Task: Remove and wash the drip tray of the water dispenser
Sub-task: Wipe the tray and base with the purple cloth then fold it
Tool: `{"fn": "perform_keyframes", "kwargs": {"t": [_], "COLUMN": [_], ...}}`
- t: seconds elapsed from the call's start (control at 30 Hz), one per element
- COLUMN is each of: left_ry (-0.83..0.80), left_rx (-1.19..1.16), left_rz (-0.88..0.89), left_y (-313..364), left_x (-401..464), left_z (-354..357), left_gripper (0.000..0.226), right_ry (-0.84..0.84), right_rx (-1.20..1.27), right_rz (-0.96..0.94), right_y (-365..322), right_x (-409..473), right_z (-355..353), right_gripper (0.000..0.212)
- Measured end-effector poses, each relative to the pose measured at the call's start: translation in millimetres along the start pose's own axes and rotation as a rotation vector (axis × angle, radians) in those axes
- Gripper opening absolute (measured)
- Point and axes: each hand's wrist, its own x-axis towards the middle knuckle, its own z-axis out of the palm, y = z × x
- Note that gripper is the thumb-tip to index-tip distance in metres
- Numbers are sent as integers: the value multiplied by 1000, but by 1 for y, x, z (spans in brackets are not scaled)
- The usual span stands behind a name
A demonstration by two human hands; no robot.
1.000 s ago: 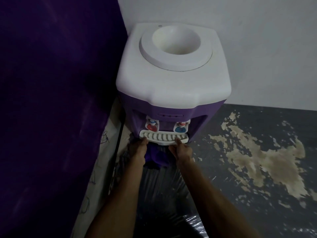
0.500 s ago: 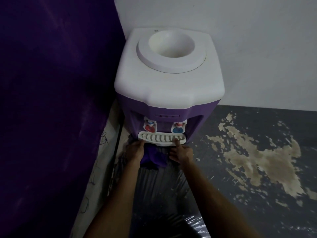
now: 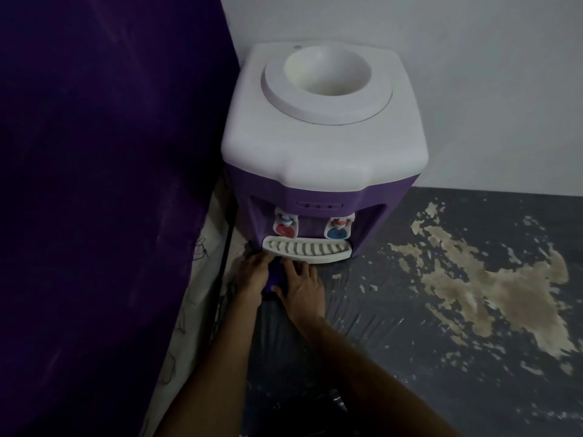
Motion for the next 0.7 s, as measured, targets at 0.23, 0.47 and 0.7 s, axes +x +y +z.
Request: {"fn": "perform_keyframes", "kwargs": {"t": [0.23,0.47,0.7], "left_ry": [94,126,203], "left_rx": [-10,-72,-97], "left_rz": [-95,-57,-82], "left_y": [5,4,11], "left_x": [9,6,0], "left_z": [12,22,35], "left_gripper": [54,37,43], "right_ry": [68,169,161], "right_rx": [-9,163,333], "right_rz": [-8,87,69], "right_y": [28,41,49], "right_x": [11,5,5], "right_z": [-5,-5,-10], "right_gripper": [49,42,51]}}
